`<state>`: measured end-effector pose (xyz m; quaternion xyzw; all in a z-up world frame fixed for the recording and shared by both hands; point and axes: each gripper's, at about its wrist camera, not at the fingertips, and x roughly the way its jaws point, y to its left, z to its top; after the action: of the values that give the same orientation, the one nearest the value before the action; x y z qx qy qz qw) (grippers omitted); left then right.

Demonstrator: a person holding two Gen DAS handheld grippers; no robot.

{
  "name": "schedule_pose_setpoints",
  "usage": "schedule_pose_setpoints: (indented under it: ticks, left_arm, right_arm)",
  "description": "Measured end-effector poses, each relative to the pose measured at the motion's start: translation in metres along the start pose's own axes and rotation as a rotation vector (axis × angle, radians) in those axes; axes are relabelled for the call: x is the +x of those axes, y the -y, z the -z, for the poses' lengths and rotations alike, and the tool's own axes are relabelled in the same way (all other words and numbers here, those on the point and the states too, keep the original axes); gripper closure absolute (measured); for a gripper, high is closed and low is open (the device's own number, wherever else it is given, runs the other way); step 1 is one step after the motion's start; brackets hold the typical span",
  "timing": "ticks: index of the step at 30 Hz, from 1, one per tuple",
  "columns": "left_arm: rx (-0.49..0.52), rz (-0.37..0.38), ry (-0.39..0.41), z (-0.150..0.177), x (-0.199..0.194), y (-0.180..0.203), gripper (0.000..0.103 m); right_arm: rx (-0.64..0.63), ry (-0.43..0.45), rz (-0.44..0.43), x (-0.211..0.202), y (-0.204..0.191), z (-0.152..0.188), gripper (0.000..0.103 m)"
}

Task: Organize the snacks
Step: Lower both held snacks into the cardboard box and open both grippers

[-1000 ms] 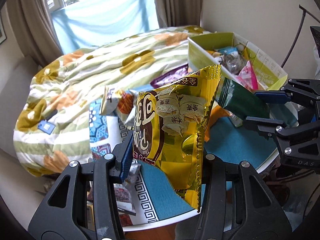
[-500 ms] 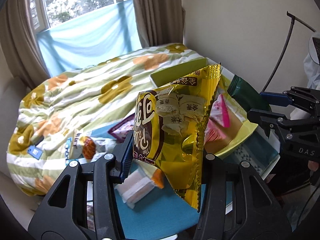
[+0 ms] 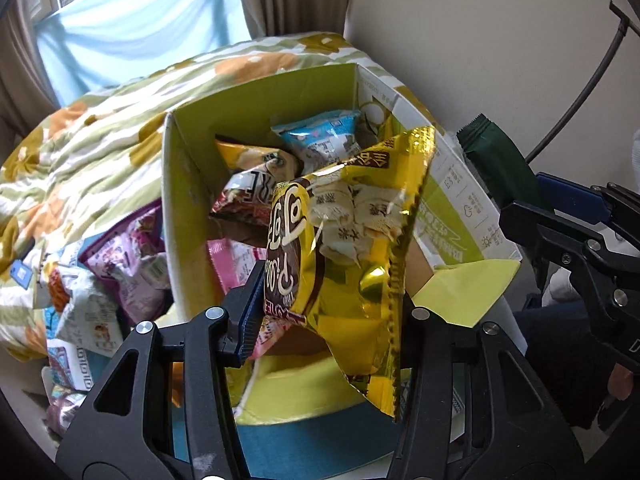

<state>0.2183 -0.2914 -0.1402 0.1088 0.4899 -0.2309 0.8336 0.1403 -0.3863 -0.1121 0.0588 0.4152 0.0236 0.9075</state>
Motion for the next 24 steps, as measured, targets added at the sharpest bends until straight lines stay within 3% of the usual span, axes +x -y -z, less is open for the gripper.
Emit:
schedule_pose_setpoints:
  ticks: [2,3,4,6,18,24]
  left_arm:
    - [-0.016,0.016,-0.024,0.001,0.008,0.002,0.054]
    - [-0.018,0.016,-0.030,0.002,0.010,0.001,0.041]
    - [-0.021,0.003,-0.034,0.003,0.011,0.004,0.017]
    - [-0.030,-0.021,-0.020,0.006,0.009,0.003,0.003]
    - [-0.156,-0.037,-0.029,0.026,-0.020,-0.050,0.003]
    - [-0.174,-0.058,-0.031,0.035,-0.022,-0.066,0.003]
  right_arm:
    - [0.022,-0.017,-0.016,0.006,0.011,0.000,0.060]
    - [0.027,-0.025,-0.025,0.009,0.015,0.001,0.060]
    - [0.029,-0.035,-0.031,0.012,0.019,0.001,0.060]
    - [0.026,-0.055,-0.036,0.019,0.022,0.002,0.060]
    - [0.066,-0.103,-0.088,0.038,0.025,0.001,0.060]
    - [0.067,-0.144,-0.069,0.064,0.019,0.002,0.060]
